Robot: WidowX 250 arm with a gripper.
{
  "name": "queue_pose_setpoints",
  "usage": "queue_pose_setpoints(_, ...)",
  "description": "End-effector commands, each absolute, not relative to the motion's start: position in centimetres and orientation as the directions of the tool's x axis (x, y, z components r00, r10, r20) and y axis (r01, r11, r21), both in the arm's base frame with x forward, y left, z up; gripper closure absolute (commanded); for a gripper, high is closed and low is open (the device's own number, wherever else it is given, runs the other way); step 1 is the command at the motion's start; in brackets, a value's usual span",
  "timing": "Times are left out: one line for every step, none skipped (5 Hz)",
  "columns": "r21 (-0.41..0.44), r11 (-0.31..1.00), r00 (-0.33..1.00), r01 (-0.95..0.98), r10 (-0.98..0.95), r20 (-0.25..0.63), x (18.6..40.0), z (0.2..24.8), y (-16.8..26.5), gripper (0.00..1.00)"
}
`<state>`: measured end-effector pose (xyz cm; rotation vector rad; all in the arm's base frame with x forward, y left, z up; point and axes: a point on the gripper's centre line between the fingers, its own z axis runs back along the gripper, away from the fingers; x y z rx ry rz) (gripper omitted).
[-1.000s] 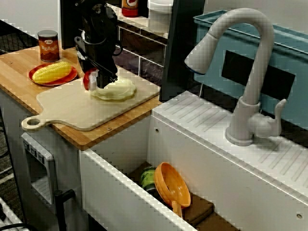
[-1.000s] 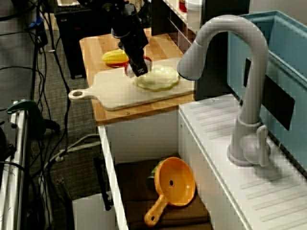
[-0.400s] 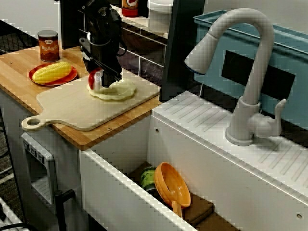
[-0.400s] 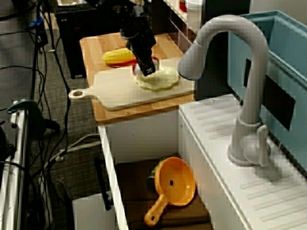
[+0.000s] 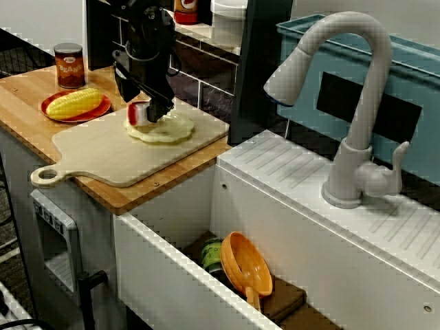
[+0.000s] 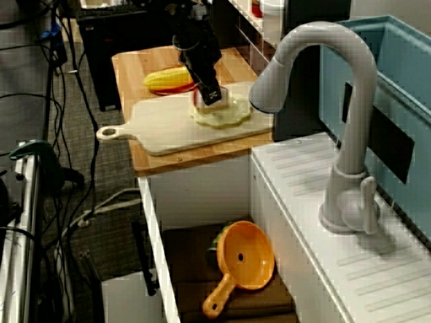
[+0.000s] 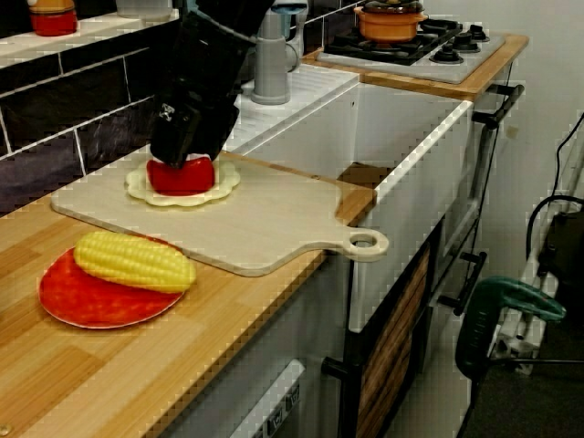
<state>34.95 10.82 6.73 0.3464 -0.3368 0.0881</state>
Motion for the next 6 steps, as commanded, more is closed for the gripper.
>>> queue_pose_setpoints(0.272,0.942,0.931,-0.197,0.092,0.353,36.5,9.2,12.5,0.0)
queue_pose_setpoints(0.257,0.945,0.934,-0.203,0.108,0.34,36.7,9.7,13.0,0.0)
queue_pose_setpoints(0.253,0.945,0.935,-0.209,0.117,0.336,36.6,10.1,13.4,0.0)
queue_pose_setpoints(0.243,0.943,0.934,-0.226,0.14,0.327,36.7,10.4,14.2,0.0)
queue_pose_setpoints(0.223,0.948,0.938,-0.228,0.153,0.311,36.6,10.8,15.6,0.0)
queue_pose_setpoints(0.227,0.947,0.942,-0.225,0.153,0.298,36.2,10.6,16.1,0.0)
